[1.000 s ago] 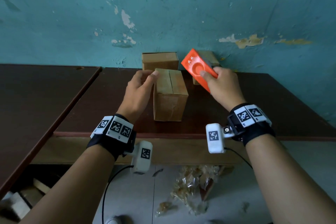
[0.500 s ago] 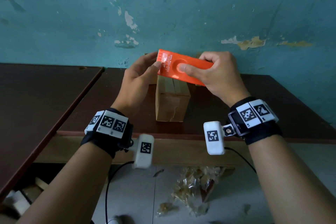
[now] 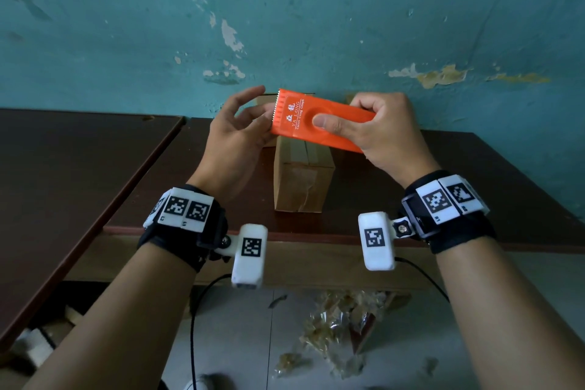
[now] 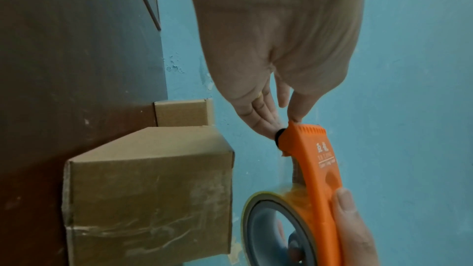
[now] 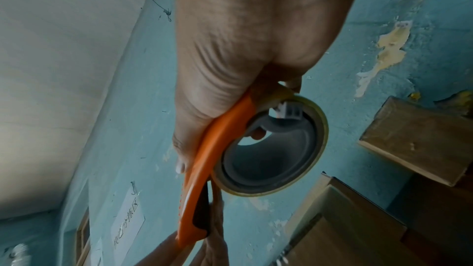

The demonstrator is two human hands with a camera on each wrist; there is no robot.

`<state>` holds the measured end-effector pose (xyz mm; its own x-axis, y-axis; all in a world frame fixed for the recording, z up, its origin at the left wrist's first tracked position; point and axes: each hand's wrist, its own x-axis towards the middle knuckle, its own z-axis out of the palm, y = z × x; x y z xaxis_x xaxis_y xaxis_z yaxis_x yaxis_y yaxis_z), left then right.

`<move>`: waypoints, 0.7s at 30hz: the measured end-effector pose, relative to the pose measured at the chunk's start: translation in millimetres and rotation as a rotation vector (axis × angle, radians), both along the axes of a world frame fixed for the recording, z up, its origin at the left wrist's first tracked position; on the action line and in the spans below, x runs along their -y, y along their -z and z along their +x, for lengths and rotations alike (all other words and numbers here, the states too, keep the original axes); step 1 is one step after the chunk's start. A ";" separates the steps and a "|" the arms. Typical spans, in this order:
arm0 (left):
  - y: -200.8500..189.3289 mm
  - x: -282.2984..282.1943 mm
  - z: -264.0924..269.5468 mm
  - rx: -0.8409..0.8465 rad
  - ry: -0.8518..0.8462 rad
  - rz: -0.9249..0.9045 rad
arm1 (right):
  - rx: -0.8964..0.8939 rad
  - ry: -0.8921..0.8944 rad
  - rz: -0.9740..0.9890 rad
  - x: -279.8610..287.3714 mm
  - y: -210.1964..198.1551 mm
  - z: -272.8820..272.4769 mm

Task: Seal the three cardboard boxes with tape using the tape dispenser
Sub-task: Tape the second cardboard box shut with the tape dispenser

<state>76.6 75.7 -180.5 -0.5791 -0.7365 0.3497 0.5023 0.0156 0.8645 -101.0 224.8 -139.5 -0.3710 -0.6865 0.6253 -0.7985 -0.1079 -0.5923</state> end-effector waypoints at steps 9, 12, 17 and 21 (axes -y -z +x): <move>-0.2 4.4 3.4 0.035 0.088 0.105 | 0.036 -0.061 0.057 -7.1 -2.5 -7.7; 0.6 5.3 1.6 0.062 0.052 0.122 | 0.042 -0.038 0.087 -6.8 -1.3 -8.6; 0.3 2.5 -0.1 0.080 -0.003 0.137 | 0.037 0.009 0.143 -5.2 -0.3 -6.8; -0.3 1.8 -1.1 0.105 -0.076 0.135 | 0.042 -0.007 0.172 -4.4 0.4 -6.6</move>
<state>75.5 73.9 -180.2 -0.5481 -0.8157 0.1850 0.4107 -0.0698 0.9091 -107.5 229.2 -139.9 -0.3893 -0.7847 0.4824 -0.7719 -0.0079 -0.6357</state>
